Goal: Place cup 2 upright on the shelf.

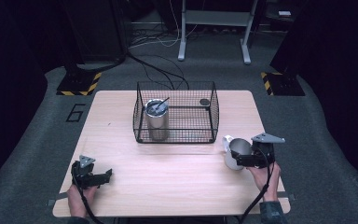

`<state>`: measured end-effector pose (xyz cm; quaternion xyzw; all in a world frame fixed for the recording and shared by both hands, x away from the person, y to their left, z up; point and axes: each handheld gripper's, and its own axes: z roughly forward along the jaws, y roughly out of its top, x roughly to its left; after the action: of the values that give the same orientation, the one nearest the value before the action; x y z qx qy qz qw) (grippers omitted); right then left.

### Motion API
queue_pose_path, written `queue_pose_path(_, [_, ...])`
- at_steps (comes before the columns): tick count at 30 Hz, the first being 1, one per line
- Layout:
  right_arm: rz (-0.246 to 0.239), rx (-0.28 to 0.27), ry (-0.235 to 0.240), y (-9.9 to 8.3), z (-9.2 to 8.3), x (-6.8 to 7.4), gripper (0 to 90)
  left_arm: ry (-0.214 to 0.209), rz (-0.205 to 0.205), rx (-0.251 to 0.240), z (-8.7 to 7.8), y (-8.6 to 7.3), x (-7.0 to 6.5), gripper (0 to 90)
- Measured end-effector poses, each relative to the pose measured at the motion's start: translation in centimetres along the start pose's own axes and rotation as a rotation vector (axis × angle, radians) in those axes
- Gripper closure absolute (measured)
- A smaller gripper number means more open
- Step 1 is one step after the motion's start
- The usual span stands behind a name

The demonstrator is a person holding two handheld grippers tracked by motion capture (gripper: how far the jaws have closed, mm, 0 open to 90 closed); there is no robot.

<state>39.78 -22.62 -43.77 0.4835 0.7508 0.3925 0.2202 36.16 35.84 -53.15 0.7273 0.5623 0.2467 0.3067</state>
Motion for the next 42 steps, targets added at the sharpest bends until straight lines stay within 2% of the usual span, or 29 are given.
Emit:
queue_pose_path(6, [0.008,0.015,0.001,-0.1,0.9,-0.4,0.0,0.000,0.000,0.000,0.0,0.0,0.0,3.5])
queue_pose_path(9, [0.021,0.015,0.018,-0.1,1.2,-0.6,0.0,0.000,-0.001,0.000,0.0,0.0,0.0,3.4])
queue_pose_path(13, [0.008,0.035,0.024,-0.1,1.7,-0.4,0.0,-0.001,0.000,0.000,0.0,0.0,0.0,3.4])
queue_pose_path(21, [0.013,0.056,0.012,-0.7,2.7,-0.5,0.0,0.001,-0.001,-0.004,0.0,0.0,0.0,3.4])
queue_pose_path(26, [0.014,0.035,0.015,-1.0,2.6,-0.3,4.4,0.000,0.000,0.000,0.0,0.0,0.0,3.4])
queue_pose_path(33, [0.001,0.026,-0.017,-1.0,2.6,0.0,5.3,-0.001,-0.001,0.000,0.0,0.0,0.0,3.5])
queue_pose_path(42, [0.016,0.018,0.001,-0.9,2.2,0.1,5.5,0.001,-0.001,-0.001,0.0,0.0,0.0,3.4])
